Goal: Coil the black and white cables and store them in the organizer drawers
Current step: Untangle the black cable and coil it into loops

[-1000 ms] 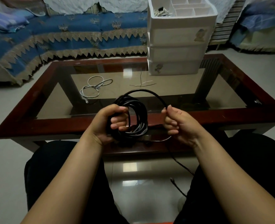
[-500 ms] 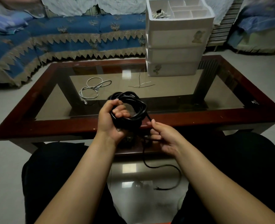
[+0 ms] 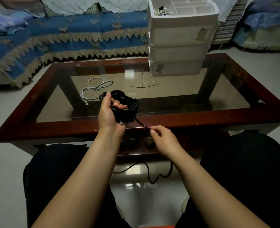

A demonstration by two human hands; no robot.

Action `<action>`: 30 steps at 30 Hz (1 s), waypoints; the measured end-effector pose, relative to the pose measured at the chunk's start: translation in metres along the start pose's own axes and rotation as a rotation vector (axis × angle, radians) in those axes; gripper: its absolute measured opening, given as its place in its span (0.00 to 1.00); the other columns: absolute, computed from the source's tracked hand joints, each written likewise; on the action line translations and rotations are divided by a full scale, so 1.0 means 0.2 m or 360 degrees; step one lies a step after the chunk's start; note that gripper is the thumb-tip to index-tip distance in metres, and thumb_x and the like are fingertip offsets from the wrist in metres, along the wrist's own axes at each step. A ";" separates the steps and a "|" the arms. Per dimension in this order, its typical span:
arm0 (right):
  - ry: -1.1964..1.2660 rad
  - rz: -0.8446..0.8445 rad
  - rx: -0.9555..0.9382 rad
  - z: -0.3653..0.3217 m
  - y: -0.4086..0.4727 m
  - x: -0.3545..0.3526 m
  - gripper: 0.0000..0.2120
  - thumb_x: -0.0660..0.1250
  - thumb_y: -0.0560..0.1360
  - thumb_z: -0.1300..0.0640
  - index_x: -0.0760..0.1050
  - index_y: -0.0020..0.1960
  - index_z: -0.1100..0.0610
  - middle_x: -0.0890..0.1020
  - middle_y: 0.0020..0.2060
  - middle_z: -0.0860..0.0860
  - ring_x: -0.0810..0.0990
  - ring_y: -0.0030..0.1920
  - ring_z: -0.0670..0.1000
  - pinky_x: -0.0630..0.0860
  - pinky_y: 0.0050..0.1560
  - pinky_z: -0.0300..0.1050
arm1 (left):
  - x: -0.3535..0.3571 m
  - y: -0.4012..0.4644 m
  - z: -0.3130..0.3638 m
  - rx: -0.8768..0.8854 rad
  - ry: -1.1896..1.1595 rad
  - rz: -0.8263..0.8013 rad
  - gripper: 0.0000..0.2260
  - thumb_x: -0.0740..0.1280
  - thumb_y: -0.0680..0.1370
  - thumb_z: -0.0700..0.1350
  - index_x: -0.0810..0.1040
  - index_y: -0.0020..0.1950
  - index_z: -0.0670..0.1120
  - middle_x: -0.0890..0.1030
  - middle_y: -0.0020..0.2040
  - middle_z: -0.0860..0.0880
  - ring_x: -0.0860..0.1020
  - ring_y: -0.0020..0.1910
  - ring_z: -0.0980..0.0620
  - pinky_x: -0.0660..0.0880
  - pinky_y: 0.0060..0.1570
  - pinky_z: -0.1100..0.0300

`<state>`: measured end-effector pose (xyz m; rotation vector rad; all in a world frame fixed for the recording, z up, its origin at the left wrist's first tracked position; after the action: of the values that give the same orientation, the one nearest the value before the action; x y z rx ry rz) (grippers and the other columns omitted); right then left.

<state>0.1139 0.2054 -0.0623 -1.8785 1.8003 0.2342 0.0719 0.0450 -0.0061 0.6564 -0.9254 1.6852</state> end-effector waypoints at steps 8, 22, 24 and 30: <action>-0.0810 -0.0212 -0.0239 -0.13 -0.08 0.01 0.16 0.58 0.80 0.51 0.68 0.68 0.49 0.80 0.52 0.51 0.78 0.48 0.51 0.74 0.43 0.46 | 0.06 -0.06 0.04 0.0558 0.0917 -0.0105 0.20 0.63 0.80 0.52 0.75 0.28 0.50 0.73 0.24 0.53 0.73 0.26 0.54 0.74 0.34 0.59; -0.1030 -0.0039 -0.0772 -0.50 -0.26 -0.15 0.14 0.61 0.75 0.37 0.76 0.44 0.47 0.79 0.36 0.45 0.77 0.38 0.44 0.73 0.38 0.43 | 0.12 -0.05 -0.08 0.0552 0.2457 -0.0497 0.20 0.62 0.78 0.59 0.73 0.32 0.47 0.76 0.25 0.53 0.75 0.26 0.63 0.68 0.28 0.68; -0.0999 -0.0014 -0.0800 -0.53 -0.24 -0.20 0.13 0.63 0.73 0.37 0.77 0.43 0.46 0.79 0.34 0.45 0.75 0.37 0.42 0.70 0.36 0.40 | 0.11 -0.08 -0.13 0.0258 0.2358 -0.0643 0.24 0.58 0.75 0.64 0.74 0.32 0.45 0.76 0.24 0.52 0.75 0.24 0.62 0.70 0.28 0.69; -0.0875 0.0019 -0.0884 -0.55 -0.13 -0.27 0.17 0.66 0.68 0.34 0.74 0.38 0.48 0.77 0.33 0.45 0.75 0.35 0.43 0.68 0.34 0.39 | 0.03 -0.17 -0.24 -0.0562 0.1844 -0.0804 0.43 0.43 0.71 0.74 0.79 0.55 0.40 0.75 0.28 0.45 0.75 0.25 0.49 0.74 0.32 0.57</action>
<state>0.1078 0.2001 0.0638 -1.8840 1.4450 1.2304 0.1045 0.0939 -0.0195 -0.3338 -0.1569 1.0991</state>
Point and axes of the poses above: each hand's wrist, its own y-axis towards the middle knuckle, its own x-axis out of the palm, z = x × y, the point moved 7 cm from there along y, towards the middle knuckle
